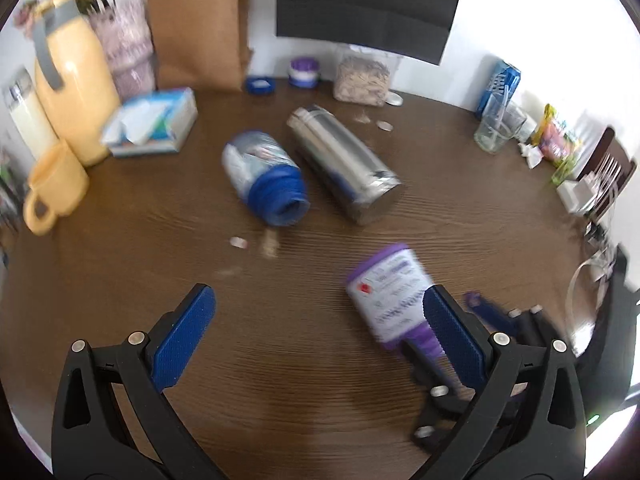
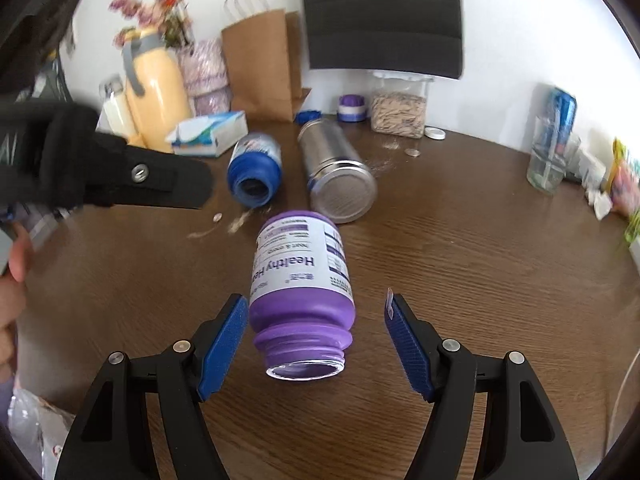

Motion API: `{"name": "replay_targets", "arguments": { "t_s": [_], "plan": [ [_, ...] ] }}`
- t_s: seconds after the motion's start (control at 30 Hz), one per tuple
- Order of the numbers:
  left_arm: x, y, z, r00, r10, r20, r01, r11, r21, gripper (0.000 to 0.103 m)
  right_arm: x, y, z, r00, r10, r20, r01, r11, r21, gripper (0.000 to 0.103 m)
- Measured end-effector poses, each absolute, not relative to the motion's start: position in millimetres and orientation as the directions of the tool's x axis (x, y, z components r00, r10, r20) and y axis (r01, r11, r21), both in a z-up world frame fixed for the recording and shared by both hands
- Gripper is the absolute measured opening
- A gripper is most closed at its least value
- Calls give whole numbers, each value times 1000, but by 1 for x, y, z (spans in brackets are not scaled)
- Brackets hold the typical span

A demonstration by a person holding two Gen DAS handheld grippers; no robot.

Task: Flip cup upright
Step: 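Close the right tool around the purple bottle near its open neck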

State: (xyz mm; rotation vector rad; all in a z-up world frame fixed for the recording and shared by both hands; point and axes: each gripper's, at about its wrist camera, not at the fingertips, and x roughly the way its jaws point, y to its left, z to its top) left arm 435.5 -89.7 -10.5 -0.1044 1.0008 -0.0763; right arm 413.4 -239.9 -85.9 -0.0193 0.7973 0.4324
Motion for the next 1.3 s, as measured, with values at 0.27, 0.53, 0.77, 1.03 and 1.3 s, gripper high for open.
{"name": "replay_targets", "arguments": {
  "t_s": [0.27, 0.53, 0.77, 1.03, 1.3],
  "plan": [
    [441, -148, -26, 587, 57, -808, -63, 998, 25, 103, 419, -272, -102, 588, 434, -682, -361, 896, 259, 64],
    [401, -139, -17, 612, 72, -787, -104, 995, 11, 103, 415, -278, -95, 613, 419, -670, -339, 905, 256, 61],
    [340, -80, 15, 786, 94, -611, -269, 942, -201, 103, 414, -276, -94, 629, 402, -665, -332, 913, 238, 61],
    [316, -77, 10, 812, 336, -477, -326, 939, 106, 103, 410, -269, -91, 640, 398, -657, -345, 913, 217, 61],
    [351, -97, 4, 750, 381, -541, -269, 922, 277, 103, 410, -247, -101, 604, 382, -699, -396, 905, 153, 61]
  ]
}}
